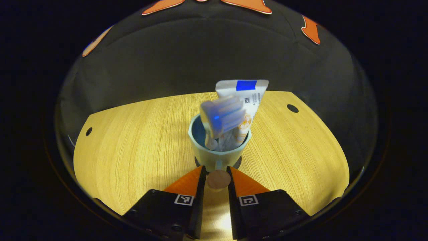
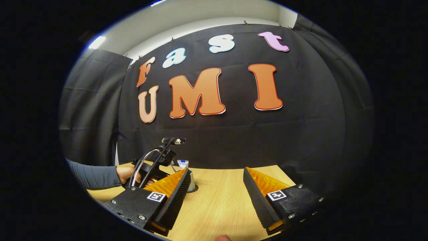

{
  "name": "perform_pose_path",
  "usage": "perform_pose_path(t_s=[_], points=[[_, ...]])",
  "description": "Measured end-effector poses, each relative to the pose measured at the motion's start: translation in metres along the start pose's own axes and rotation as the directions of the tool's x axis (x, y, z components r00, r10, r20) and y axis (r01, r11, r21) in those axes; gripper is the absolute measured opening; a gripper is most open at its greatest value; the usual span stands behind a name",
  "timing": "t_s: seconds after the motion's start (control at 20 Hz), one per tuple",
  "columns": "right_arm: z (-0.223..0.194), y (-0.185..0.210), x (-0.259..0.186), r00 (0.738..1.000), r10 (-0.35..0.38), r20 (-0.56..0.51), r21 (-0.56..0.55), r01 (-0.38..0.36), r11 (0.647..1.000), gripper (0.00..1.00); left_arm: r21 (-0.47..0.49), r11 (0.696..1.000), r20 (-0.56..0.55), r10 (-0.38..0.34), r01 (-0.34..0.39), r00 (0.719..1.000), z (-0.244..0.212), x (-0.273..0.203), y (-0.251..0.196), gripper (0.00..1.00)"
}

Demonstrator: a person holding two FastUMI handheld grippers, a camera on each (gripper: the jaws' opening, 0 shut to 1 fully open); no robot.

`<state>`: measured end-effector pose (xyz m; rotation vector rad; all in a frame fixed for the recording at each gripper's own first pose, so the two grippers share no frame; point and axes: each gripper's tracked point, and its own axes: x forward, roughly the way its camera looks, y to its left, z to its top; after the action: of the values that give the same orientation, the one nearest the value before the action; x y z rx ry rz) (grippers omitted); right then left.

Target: Put the toothbrush and toothpaste on the desktop into the cup, then pick up the cup and place it on the coaster on the desktop.

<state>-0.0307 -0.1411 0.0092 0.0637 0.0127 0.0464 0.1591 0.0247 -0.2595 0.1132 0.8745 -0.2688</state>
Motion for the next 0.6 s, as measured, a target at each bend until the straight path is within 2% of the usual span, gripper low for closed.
perform_pose_path(t_s=[0.05, 0.1, 0.15, 0.2, 0.25, 0.3, 0.4, 0.6], points=[[-0.001, 0.003, 0.001, 1.0, -0.001, -0.001, 0.002, 0.001, 1.0, 0.95, 0.007, 1.0, 0.031, 0.007, -0.007, 1.0, 0.003, -0.001, 0.002, 0.33], [-0.001, 0.007, 0.002, 1.0, 0.0, -0.001, 0.005, 0.0, 1.0, 0.95, 0.017, 1.0, 0.063, 0.013, -0.014, 0.998, 0.005, -0.001, 0.003, 0.5], [-0.001, 0.012, 0.003, 1.0, 0.002, -0.001, 0.006, -0.002, 1.0, 0.95, 0.025, 0.999, 0.101, 0.026, -0.028, 0.995, 0.01, -0.003, 0.007, 0.51], [0.0, 0.016, 0.005, 1.0, 0.001, 0.002, 0.005, -0.001, 1.0, 0.94, 0.032, 0.999, 0.136, 0.038, -0.043, 0.99, 0.013, -0.005, 0.01, 0.72], [0.002, 0.02, 0.006, 1.0, -0.003, 0.009, 0.0, 0.003, 1.0, 0.94, 0.032, 0.998, 0.172, 0.049, -0.055, 0.984, 0.013, -0.012, 0.015, 0.77], [0.005, 0.025, 0.008, 1.0, -0.007, 0.018, -0.005, 0.007, 1.0, 0.95, 0.028, 0.998, 0.201, 0.052, -0.058, 0.978, 0.012, -0.021, 0.019, 0.91], [0.01, 0.036, 0.01, 0.999, -0.011, 0.037, -0.017, 0.012, 1.0, 0.94, 0.017, 0.998, 0.255, 0.048, -0.054, 0.966, 0.014, -0.037, 0.019, 0.99], [0.017, 0.059, 0.014, 0.998, -0.009, 0.07, -0.053, 0.013, 0.999, 0.95, 0.014, 0.991, 0.401, 0.119, -0.136, 0.909, 0.016, -0.088, 0.042, 0.98]])
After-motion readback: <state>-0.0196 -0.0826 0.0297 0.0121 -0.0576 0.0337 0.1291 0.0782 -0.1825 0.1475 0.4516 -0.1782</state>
